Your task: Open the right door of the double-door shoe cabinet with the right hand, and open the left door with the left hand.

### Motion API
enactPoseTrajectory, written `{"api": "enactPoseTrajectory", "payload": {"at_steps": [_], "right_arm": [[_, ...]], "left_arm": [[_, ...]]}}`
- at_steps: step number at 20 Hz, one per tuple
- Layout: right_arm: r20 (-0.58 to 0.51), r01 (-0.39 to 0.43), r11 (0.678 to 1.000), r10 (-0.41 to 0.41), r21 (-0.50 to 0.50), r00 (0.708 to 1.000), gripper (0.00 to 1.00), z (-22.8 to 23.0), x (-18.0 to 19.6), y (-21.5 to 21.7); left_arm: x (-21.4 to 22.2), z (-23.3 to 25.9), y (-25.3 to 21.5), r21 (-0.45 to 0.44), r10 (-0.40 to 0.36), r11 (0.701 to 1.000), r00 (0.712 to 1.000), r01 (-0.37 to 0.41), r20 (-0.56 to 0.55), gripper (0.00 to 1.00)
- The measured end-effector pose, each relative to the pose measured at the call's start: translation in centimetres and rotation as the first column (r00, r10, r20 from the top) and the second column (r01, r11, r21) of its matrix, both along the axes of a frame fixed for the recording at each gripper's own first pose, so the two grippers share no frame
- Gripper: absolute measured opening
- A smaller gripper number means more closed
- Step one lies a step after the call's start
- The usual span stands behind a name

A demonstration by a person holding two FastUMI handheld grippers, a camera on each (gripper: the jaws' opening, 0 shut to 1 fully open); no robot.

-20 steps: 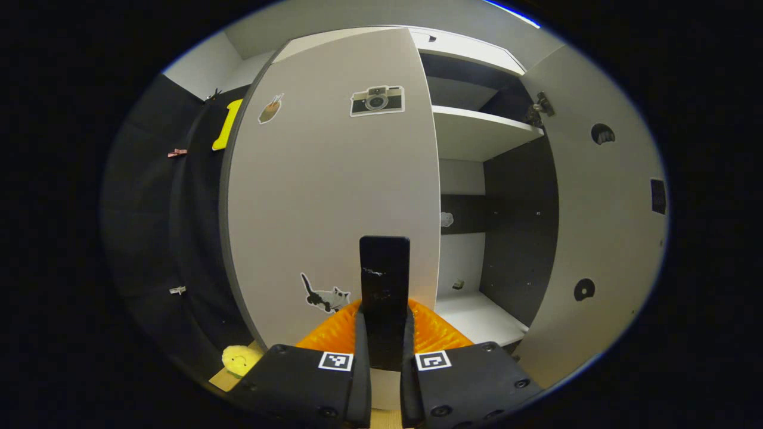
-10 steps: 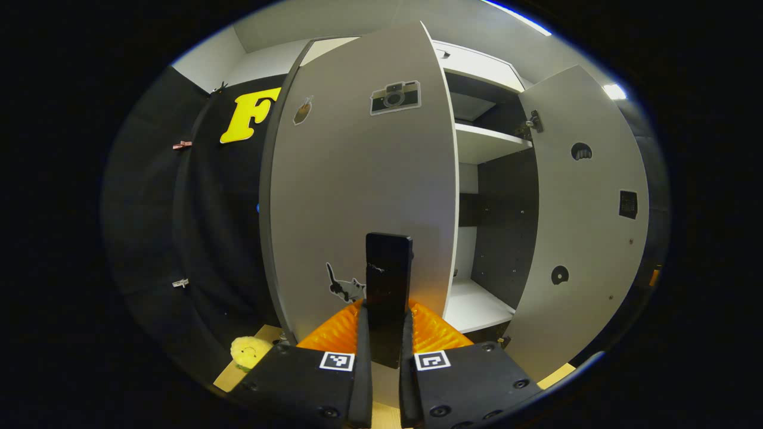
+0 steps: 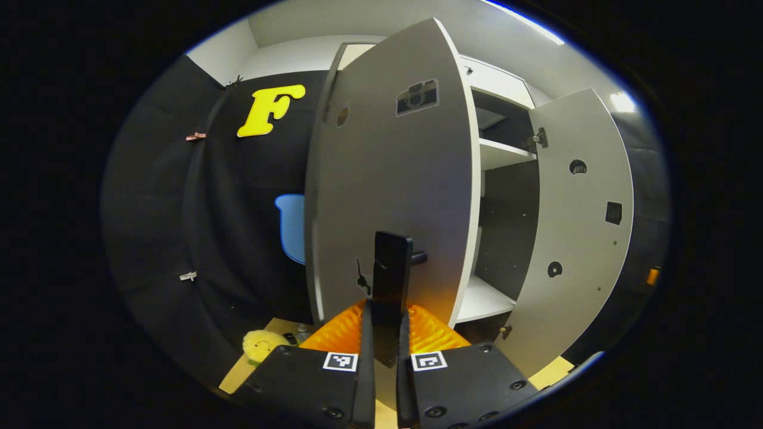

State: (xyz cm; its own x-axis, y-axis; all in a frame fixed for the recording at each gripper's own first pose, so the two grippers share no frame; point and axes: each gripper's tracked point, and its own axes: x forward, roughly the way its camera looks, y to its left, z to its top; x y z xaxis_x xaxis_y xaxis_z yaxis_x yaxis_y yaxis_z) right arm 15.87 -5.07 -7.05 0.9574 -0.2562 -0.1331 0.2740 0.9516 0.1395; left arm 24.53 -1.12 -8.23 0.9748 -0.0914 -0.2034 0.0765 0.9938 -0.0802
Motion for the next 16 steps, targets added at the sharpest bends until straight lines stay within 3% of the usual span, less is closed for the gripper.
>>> {"api": "enactPoseTrajectory", "payload": {"at_steps": [3,8,11,14,16], "right_arm": [[-0.001,0.002,1.0,-0.002,0.031,1.0,0.97,0.0,-0.1,0.6],[0.001,-0.019,1.0,0.019,0.001,1.0,0.97,0.1,-0.3,0.8],[0.003,-0.024,1.0,0.024,-0.012,1.0,0.97,0.2,-0.2,0.9],[0.005,-0.02,1.0,0.02,-0.02,1.0,0.97,0.3,-0.2,0.6],[0.003,-0.018,1.0,0.018,-0.014,1.0,0.96,0.2,-0.1,0.6]], "left_arm": [[-0.5,-0.2,1.8,0.014,0.013,1.0,1.0,-0.013,-0.006,0.18],[-0.9,-0.2,3.1,-0.005,-0.023,1.0,1.0,0.023,-0.007,0.15],[-1.0,-1.1,4.7,0.009,0.001,1.0,1.0,-0.001,-0.031,0.15],[-0.9,-1.0,6.7,0.026,0.051,0.998,0.998,-0.051,-0.022,0.1],[-0.9,-1.2,6.8,-0.011,0.024,1.0,0.999,-0.025,-0.026,0.05]]}}
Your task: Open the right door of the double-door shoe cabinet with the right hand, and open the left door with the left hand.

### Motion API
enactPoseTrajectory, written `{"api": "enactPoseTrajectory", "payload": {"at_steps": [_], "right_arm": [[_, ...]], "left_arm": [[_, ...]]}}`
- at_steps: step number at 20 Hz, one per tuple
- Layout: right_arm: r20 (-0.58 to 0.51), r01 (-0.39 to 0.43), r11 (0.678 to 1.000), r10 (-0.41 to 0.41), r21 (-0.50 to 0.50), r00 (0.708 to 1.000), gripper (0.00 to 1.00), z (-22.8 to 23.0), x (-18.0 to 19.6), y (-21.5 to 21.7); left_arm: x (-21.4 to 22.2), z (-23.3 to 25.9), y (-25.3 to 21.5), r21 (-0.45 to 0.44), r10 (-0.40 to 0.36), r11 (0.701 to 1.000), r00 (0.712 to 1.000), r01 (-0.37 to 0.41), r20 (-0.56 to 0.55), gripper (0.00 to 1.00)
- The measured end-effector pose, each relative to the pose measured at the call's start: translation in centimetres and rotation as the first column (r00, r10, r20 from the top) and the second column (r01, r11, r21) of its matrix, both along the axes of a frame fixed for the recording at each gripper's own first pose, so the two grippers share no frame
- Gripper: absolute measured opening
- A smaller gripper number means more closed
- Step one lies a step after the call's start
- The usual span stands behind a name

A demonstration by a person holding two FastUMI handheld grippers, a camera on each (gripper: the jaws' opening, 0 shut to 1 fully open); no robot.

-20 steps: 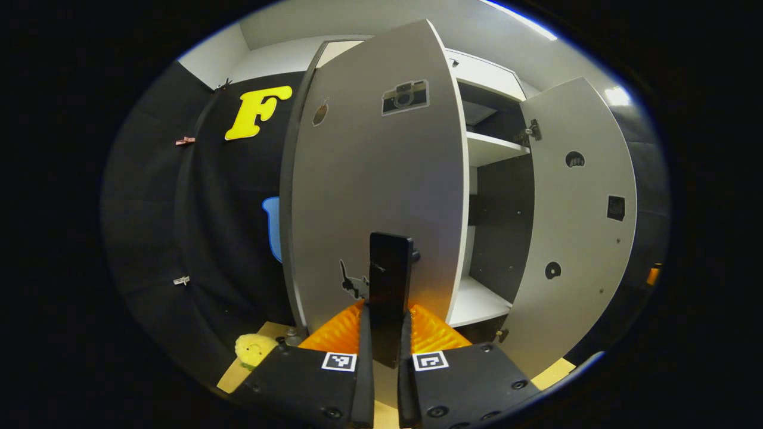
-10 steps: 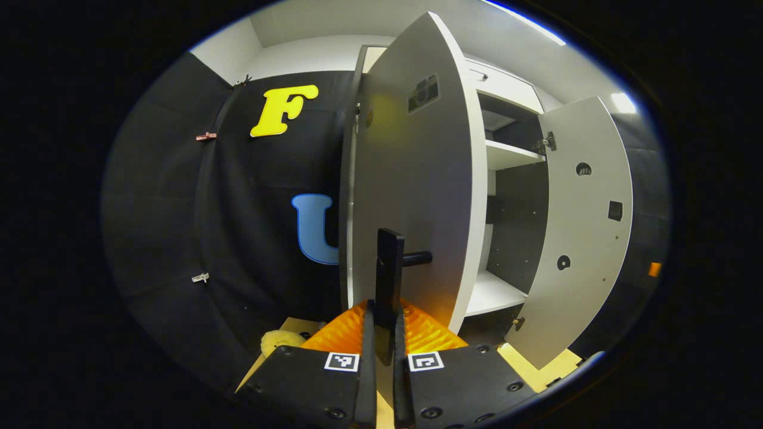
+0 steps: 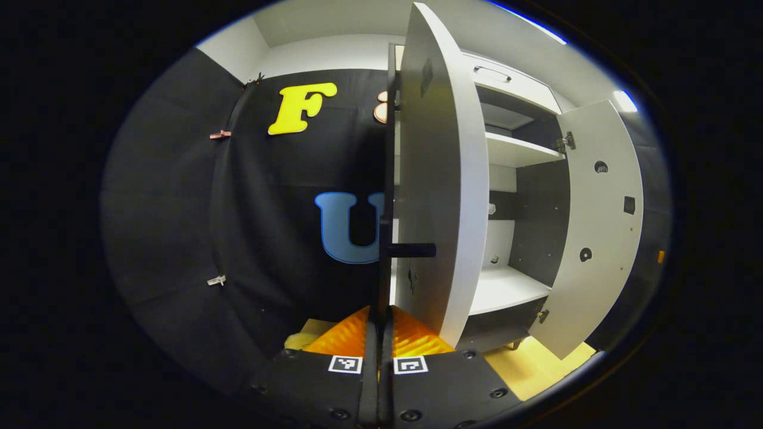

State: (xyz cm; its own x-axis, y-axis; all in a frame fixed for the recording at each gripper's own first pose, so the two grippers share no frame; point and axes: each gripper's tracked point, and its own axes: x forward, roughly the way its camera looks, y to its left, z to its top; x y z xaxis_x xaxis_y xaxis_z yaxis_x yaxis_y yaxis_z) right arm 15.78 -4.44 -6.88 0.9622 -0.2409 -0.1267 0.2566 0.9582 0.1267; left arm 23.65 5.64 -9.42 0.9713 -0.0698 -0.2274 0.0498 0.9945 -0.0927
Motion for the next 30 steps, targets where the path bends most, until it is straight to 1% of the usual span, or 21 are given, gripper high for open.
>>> {"api": "enactPoseTrajectory", "payload": {"at_steps": [2,4,7,10,13,17,20,21,22,23,24,25,26,27,28,30], "right_arm": [[0.0,-0.002,1.0,0.002,0.01,1.0,0.97,0.0,0.1,0.2],[-0.002,-0.005,1.0,0.005,0.015,1.0,0.97,-0.1,0.0,0.3],[-0.004,-0.006,1.0,0.006,0.012,1.0,0.97,-0.1,0.1,0.2],[-0.002,-0.005,1.0,0.005,0.008,1.0,0.97,-0.1,0.2,0.2],[0.002,-0.009,1.0,0.009,0.011,1.0,0.97,-0.1,0.2,0.3],[0.002,-0.031,0.999,0.031,0.011,1.0,0.97,-0.1,0.2,0.6],[0.004,-0.054,0.999,0.054,0.002,0.999,0.97,-0.2,0.2,0.8],[0.004,-0.065,0.998,0.065,0.001,0.998,0.97,-0.2,0.2,0.9],[0.005,-0.073,0.997,0.073,0.003,0.997,0.97,-0.2,0.2,1.0],[0.004,-0.083,0.996,0.083,0.007,0.997,0.97,-0.4,0.5,1.4],[0.004,-0.093,0.996,0.093,0.01,0.996,0.97,-0.4,0.7,1.8],[0.003,-0.103,0.995,0.103,0.012,0.995,0.97,-0.4,1.0,2.0],[0.003,-0.114,0.993,0.114,0.014,0.994,0.97,-0.4,1.0,2.3],[0.005,-0.124,0.992,0.123,0.015,0.992,0.97,-0.3,1.0,2.5],[0.007,-0.135,0.991,0.135,0.015,0.991,0.96,-0.3,1.0,2.8],[0.014,-0.156,0.988,0.156,0.01,0.988,0.96,-0.1,1.0,3.3]], "left_arm": [[-0.1,0.3,-0.5,-0.036,-0.052,0.998,0.999,0.053,0.011,0.05],[0.1,0.4,-0.5,-0.05,-0.084,0.995,0.996,0.085,0.03,0.09],[0.0,0.5,-0.7,-0.079,-0.098,0.992,0.994,0.1,0.039,0.11],[-0.1,0.3,-0.3,-0.059,-0.094,0.994,0.995,0.096,0.036,0.1],[-0.3,0.7,0.1,-0.039,-0.073,0.996,0.996,0.075,0.04,0.1],[-0.9,1.1,0.1,-0.041,-0.065,0.997,0.996,0.068,0.059,0.1],[-1.7,1.2,0.3,-0.033,-0.05,0.998,0.997,0.052,0.058,0.13],[-2.0,1.3,0.6,-0.026,-0.041,0.999,0.997,0.042,0.06,0.12],[-2.3,1.4,0.8,-0.025,-0.027,0.999,0.998,0.028,0.061,0.19],[-2.7,1.4,0.9,-0.026,-0.016,0.999,0.998,0.018,0.06,0.21],[-3.1,1.5,1.0,-0.025,-0.007,1.0,0.998,0.008,0.062,0.27],[-3.4,1.7,1.3,-0.022,0.005,1.0,0.998,-0.004,0.068,0.24],[-3.7,1.9,1.6,-0.023,0.019,1.0,0.997,-0.017,0.074,0.24],[-4.0,2.2,1.6,-0.028,0.029,0.999,0.996,-0.026,0.082,0.27],[-4.4,2.4,1.4,-0.032,0.033,0.999,0.995,-0.03,0.091,0.33],[-4.9,2.9,1.5,-0.027,0.042,0.999,0.993,-0.039,0.111,0.54]]}}
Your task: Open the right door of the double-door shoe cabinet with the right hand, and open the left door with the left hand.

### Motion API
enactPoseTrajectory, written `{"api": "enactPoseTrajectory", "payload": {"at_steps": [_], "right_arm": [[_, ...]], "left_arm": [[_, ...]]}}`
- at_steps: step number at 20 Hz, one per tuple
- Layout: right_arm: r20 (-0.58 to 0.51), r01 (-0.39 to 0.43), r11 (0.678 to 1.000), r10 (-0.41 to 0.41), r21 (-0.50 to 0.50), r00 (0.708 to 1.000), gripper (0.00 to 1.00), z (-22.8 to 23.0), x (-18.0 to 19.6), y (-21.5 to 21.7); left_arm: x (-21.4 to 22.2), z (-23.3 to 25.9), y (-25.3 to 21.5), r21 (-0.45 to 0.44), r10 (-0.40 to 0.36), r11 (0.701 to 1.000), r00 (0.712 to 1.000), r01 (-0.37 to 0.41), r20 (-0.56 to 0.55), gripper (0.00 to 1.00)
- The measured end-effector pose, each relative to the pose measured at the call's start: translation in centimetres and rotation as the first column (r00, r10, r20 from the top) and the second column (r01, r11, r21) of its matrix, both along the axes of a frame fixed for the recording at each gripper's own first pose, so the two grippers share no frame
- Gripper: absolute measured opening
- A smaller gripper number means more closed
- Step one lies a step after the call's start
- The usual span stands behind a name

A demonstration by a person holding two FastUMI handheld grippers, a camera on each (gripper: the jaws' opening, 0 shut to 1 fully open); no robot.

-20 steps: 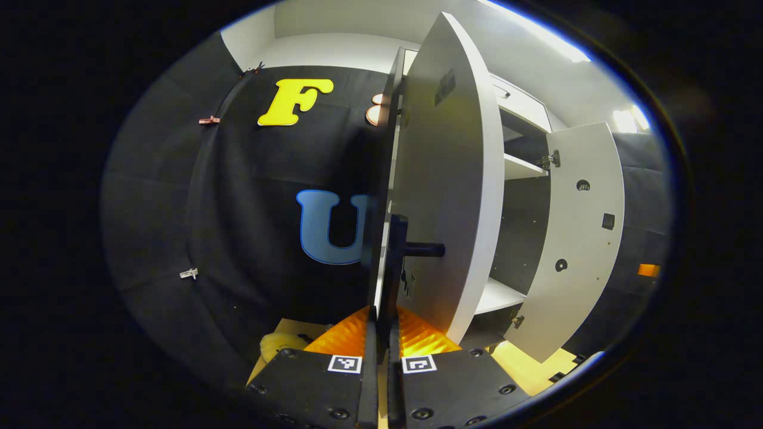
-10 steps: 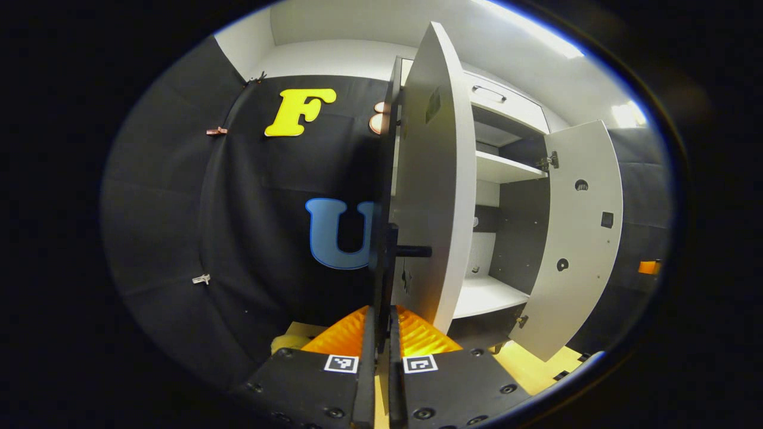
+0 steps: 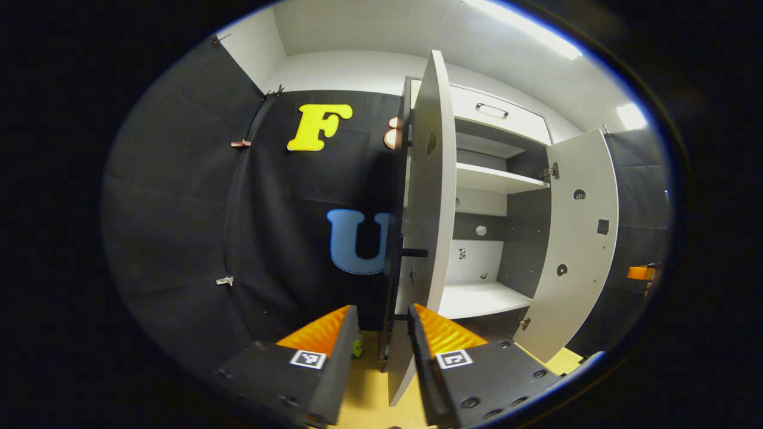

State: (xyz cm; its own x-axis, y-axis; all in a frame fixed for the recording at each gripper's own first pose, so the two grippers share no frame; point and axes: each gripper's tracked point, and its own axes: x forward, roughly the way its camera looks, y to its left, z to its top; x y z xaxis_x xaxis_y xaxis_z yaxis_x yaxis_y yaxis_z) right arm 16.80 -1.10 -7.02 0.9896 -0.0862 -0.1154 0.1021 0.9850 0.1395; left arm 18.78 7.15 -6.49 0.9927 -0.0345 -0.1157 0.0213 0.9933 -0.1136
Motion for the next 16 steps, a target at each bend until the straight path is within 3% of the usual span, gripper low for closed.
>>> {"api": "enactPoseTrajectory", "payload": {"at_steps": [4,16], "right_arm": [[0.008,-0.041,0.999,0.041,-0.013,0.999,0.96,0.2,-0.1,0.8],[0.046,-0.12,0.992,0.121,-0.024,0.992,0.97,1.1,0.3,2.8]], "left_arm": [[-0.9,1.0,0.2,0.046,0.024,0.999,0.999,-0.026,0.033,0.95],[-2.2,2.2,-3.9,0.055,0.032,0.998,0.998,-0.035,0.05,0.95]]}}
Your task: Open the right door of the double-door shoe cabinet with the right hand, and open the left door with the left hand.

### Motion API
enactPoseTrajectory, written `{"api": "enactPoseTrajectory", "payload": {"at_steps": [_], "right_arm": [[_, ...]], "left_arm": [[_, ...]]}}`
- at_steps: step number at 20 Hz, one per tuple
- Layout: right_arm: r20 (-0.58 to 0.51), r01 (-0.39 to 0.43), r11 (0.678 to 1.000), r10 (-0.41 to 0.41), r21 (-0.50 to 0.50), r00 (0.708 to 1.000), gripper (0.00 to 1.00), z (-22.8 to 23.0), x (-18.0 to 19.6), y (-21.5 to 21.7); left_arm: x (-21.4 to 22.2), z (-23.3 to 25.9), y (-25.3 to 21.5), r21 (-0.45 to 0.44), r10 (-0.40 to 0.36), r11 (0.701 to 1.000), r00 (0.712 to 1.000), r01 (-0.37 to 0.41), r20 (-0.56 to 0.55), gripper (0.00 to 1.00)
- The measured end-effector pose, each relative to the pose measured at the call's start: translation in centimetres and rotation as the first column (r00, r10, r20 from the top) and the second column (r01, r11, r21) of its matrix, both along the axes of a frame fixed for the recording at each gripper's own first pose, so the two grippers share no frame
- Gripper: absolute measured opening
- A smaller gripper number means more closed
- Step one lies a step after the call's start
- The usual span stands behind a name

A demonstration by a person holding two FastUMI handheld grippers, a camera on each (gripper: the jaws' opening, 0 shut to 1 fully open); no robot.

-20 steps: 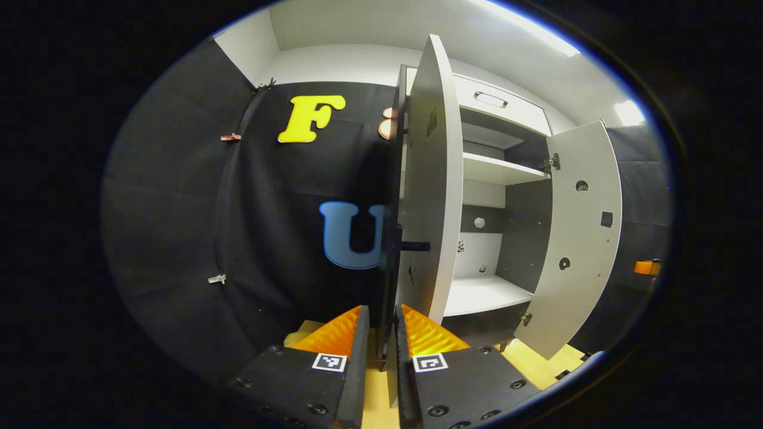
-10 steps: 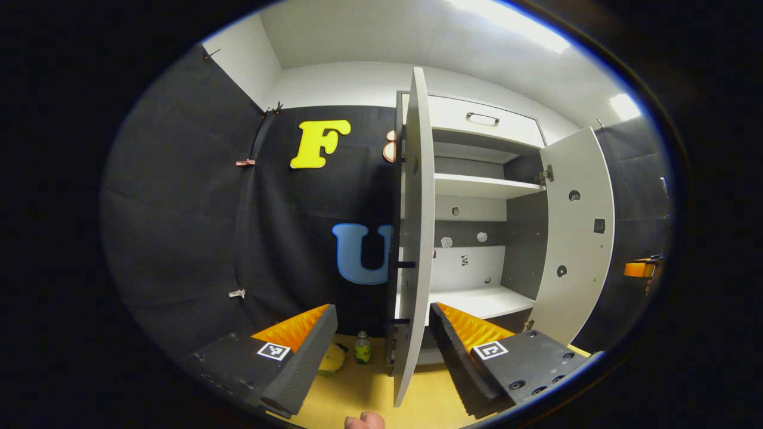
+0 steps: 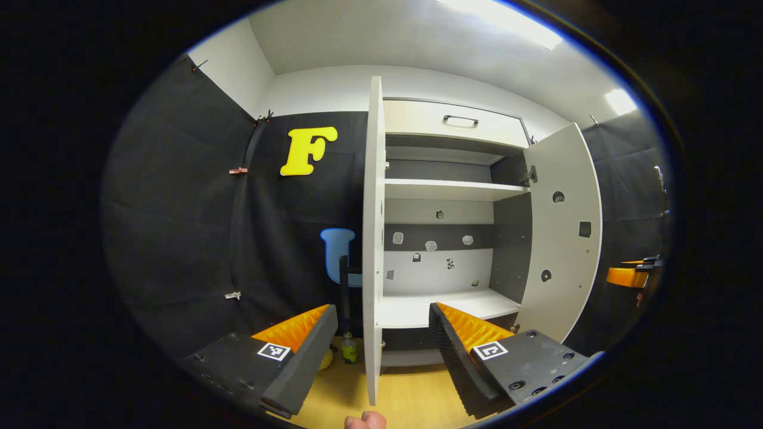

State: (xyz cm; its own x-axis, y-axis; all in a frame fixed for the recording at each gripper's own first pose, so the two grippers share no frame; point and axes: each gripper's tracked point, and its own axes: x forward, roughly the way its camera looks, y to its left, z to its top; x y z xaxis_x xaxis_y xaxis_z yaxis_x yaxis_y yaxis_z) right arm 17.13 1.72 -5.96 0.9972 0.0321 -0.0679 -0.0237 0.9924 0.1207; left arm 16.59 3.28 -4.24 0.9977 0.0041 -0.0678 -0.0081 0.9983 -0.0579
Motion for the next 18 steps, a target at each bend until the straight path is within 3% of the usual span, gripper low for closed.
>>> {"api": "enactPoseTrajectory", "payload": {"at_steps": [18], "right_arm": [[0.021,-0.063,0.998,0.063,-0.005,0.998,0.98,0.6,0.0,1.5]], "left_arm": [[0.5,-0.4,-3.9,-0.004,-0.042,0.999,0.999,0.042,-0.008,0.95]]}}
